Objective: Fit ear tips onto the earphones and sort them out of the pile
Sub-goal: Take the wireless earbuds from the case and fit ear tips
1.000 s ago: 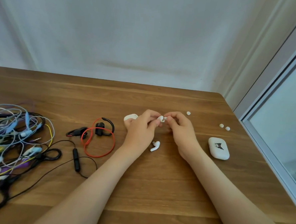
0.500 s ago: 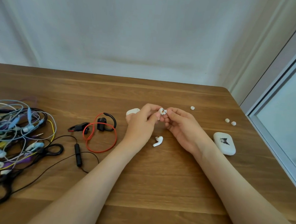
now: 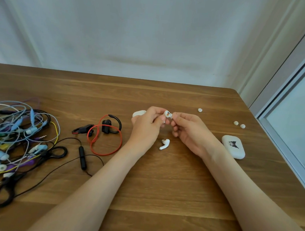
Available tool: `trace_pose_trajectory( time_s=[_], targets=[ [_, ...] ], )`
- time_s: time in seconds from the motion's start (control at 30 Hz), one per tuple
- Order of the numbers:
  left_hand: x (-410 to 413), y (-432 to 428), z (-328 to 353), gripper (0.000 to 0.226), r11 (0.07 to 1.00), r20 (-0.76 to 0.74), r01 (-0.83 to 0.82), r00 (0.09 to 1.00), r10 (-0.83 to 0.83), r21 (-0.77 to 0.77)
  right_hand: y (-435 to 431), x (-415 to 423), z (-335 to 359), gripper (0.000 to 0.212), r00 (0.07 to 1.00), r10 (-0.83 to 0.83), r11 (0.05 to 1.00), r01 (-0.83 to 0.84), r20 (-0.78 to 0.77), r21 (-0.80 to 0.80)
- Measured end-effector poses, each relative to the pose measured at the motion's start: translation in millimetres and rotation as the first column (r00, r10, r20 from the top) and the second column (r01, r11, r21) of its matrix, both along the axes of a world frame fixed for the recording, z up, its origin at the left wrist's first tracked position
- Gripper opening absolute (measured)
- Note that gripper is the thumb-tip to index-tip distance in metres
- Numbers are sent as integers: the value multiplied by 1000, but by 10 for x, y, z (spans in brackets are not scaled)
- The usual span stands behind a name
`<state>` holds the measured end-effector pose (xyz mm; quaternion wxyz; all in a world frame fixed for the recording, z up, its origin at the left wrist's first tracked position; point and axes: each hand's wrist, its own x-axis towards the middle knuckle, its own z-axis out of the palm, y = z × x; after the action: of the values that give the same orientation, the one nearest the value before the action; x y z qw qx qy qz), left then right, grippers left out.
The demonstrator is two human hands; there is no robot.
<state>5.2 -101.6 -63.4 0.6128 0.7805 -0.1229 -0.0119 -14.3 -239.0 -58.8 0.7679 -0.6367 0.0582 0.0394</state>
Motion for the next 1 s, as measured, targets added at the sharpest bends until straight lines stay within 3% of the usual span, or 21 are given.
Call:
trace_pose_trajectory(
  time_s=[0.33,0.63,1.0],
  targets=[
    [-32,-6,17,19,999,5,-17,1000,17,27,45,-23,5,28,998,-59,998,58,23,32],
    [-19,-1,-19,21,989,45,-43,998,37,140,91,-67,7,20,995,-92,996,91,32,14],
    [7,-12,-78,22,994,70,-61,996,55,96,152,-84,23,14,985,-173,985,173,28,1]
  ],
)
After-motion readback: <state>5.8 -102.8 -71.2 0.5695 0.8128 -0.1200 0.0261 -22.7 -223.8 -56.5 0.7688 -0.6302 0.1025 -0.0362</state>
